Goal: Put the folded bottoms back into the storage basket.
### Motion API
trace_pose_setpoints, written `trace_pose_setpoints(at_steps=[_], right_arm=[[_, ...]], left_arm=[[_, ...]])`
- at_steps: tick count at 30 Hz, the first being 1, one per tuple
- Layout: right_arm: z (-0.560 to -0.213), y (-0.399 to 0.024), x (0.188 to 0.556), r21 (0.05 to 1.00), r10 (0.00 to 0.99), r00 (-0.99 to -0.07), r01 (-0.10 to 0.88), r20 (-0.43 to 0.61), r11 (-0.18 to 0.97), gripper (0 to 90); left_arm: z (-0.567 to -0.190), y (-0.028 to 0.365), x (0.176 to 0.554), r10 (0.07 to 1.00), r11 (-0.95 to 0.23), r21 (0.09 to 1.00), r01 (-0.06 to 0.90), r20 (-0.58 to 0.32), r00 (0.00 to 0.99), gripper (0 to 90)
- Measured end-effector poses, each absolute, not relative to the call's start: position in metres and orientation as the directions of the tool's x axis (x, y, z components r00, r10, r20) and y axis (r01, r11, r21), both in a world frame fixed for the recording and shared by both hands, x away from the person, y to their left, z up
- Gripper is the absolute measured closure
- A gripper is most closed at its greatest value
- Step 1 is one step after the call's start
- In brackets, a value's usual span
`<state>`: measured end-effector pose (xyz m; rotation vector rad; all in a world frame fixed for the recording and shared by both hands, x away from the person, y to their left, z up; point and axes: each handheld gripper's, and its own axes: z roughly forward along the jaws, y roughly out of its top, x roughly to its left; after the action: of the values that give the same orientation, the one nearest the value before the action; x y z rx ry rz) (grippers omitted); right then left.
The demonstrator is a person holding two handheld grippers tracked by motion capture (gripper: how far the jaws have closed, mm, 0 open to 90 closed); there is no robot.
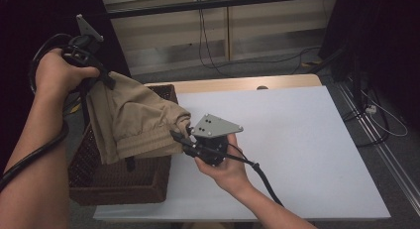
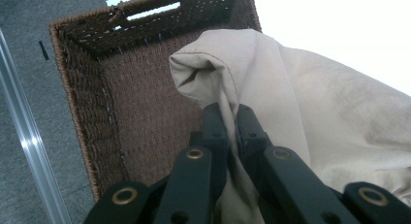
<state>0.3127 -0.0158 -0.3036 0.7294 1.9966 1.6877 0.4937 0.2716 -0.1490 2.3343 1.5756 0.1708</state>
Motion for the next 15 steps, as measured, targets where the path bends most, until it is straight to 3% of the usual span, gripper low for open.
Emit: trace_pose_setpoints(at_steps=[15], right_arm=[[-0.304, -0.005, 0.316, 0.985, 0.628, -0.778, 0.113, 0.006, 0.13, 76.7]], left_arm=[[-0.148, 0.279, 0.495, 0.924, -0.337, 0.317, 0.887, -0.068, 0.375, 85.9]])
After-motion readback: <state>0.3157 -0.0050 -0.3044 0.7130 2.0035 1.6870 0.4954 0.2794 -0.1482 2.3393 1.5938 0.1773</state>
